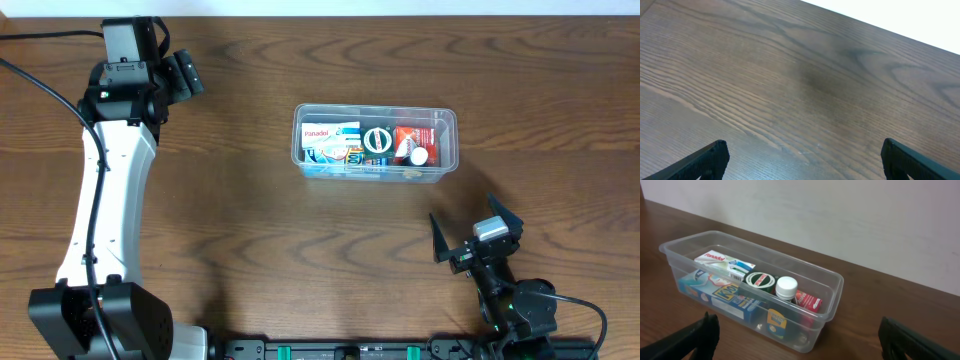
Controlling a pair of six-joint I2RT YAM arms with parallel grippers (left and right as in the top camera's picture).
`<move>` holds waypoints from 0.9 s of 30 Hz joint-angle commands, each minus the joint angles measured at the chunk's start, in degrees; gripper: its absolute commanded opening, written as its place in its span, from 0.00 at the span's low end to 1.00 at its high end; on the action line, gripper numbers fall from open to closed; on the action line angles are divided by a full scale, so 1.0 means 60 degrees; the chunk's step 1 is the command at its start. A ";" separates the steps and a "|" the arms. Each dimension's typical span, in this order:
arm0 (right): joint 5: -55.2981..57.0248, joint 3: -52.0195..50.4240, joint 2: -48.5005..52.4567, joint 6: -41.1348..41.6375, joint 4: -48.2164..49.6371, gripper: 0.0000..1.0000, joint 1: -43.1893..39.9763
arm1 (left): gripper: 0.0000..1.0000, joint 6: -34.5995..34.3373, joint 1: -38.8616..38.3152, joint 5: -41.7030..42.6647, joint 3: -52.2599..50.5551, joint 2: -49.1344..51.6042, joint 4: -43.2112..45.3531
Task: Pack container
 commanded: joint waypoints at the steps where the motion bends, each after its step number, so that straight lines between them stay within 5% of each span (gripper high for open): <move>1: -0.0113 -0.0033 -0.0044 -0.0175 -0.0011 0.99 0.0000 | 0.98 -0.0018 0.0033 -0.0047 0.0168 -0.0138 -0.0029; 11: -0.0113 -0.0033 -0.0044 -0.0175 -0.0011 0.99 0.0000 | 0.98 -0.0018 0.0076 -0.0047 -0.1421 -0.1632 -0.0098; 18: -0.0113 -0.0033 -0.0044 -0.0175 -0.0011 0.99 0.0000 | 0.98 0.0025 0.0076 -0.0266 -0.5504 -0.5260 0.0193; 27: -0.0113 -0.0033 -0.0044 -0.0175 -0.0011 0.99 0.0000 | 0.98 0.0018 0.0018 -0.0153 -1.0480 -1.0790 0.2495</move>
